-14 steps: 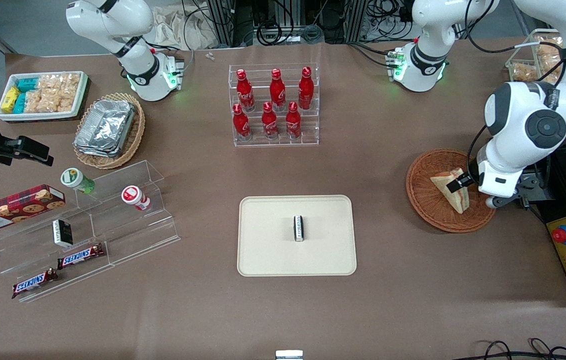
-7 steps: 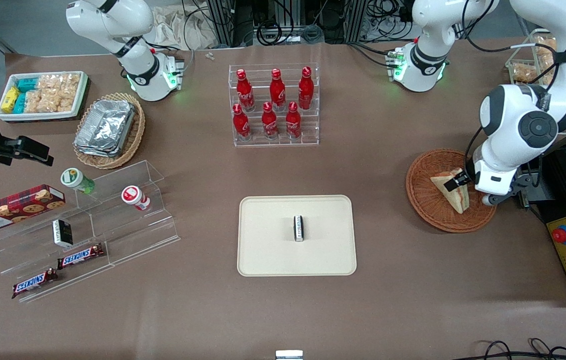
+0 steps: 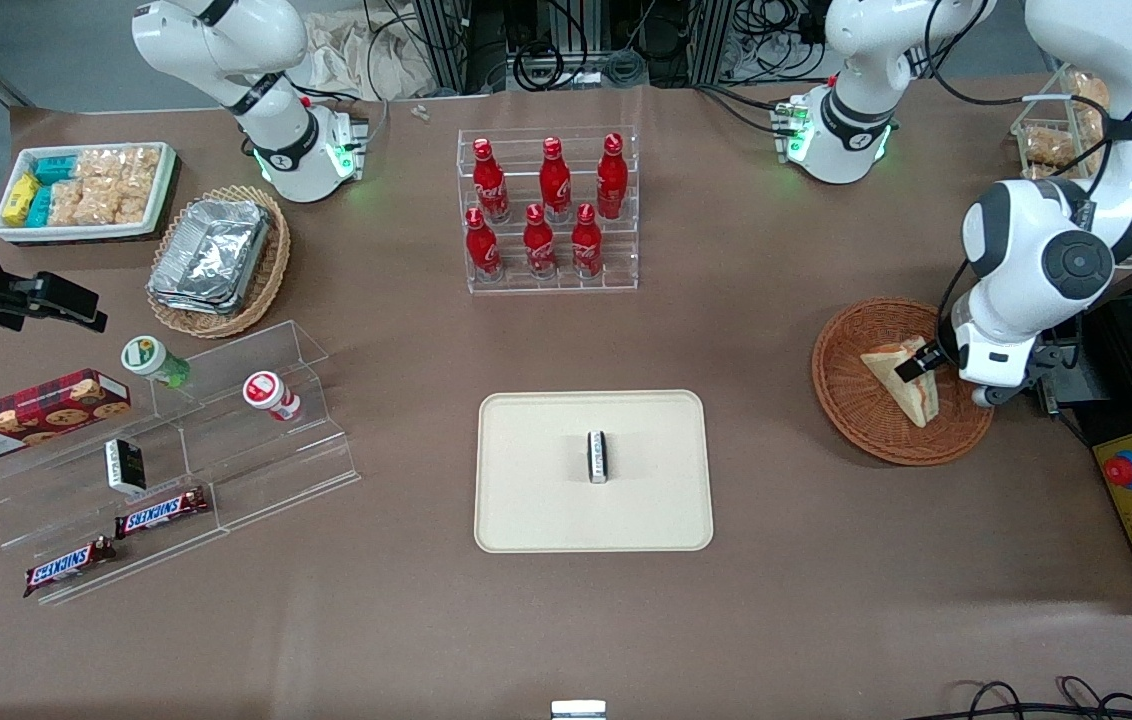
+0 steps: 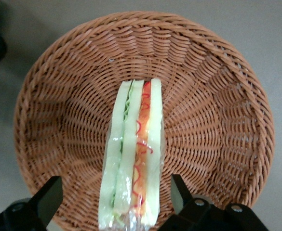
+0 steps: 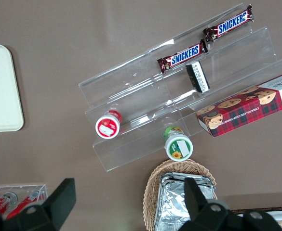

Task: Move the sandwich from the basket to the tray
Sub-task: 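Descend the left gripper around the sandwich wedge and close on it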

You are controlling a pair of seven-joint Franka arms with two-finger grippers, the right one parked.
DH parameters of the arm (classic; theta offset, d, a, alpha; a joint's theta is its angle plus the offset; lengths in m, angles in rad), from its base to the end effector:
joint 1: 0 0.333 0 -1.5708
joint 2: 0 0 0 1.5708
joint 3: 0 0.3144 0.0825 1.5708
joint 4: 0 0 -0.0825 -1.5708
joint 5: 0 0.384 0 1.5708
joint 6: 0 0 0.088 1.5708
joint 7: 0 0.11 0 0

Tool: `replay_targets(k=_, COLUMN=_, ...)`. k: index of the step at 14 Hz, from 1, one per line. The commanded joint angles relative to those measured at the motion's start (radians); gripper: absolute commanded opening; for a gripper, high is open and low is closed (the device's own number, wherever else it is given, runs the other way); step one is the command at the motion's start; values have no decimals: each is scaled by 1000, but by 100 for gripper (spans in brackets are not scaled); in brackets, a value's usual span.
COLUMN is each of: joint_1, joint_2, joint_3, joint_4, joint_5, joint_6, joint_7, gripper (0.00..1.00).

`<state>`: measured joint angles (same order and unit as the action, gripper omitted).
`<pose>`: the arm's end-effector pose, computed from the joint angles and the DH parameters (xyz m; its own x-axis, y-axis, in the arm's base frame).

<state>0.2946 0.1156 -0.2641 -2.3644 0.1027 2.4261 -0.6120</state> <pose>0.5012 0.0149 0.2709 0.8445 0.5352 -0.0218 0.5334 -0.8440 -0.0560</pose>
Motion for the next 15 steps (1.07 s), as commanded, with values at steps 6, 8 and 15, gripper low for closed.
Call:
replay_targets(k=6, joint_1=14, joint_2=21, joint_3=-7, joint_4=-93, joint_5=-40, joint_6=175, joint_7=-17, gripper=99)
replay_targets(k=8, joint_1=14, joint_2=35, joint_3=-7, joint_4=-128, joint_5=-58, joint_6=260, joint_7=-17, gripper=99)
replay_targets(k=15, joint_1=9, joint_2=39, joint_3=-9, joint_4=-131, joint_5=-57, joint_6=277, joint_7=-8, gripper=0)
